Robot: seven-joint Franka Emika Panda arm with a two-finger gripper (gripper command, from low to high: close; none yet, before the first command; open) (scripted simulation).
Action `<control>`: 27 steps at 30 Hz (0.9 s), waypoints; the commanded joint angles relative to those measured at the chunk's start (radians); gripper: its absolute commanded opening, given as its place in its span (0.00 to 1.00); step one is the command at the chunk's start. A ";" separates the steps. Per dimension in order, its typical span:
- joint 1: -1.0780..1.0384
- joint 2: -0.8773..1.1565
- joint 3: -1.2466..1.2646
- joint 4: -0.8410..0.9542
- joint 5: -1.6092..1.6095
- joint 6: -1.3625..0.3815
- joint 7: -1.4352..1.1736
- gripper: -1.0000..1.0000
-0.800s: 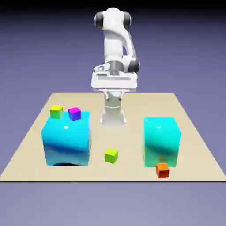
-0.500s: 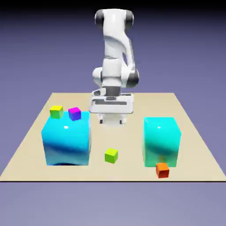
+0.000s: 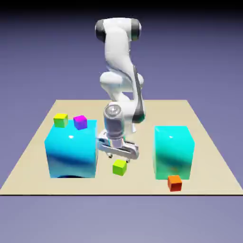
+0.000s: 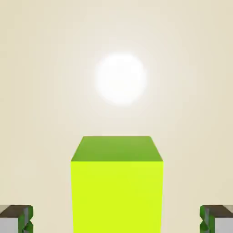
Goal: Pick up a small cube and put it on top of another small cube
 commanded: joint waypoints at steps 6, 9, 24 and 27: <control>-0.002 -0.015 0.002 0.000 0.002 -0.015 -0.001 0.00; -0.018 -0.124 0.017 -0.002 0.019 -0.121 -0.012 0.00; -0.105 0.153 0.517 0.514 -0.286 -0.476 0.324 0.00; -0.113 0.235 0.622 0.618 -0.370 -0.530 0.409 0.00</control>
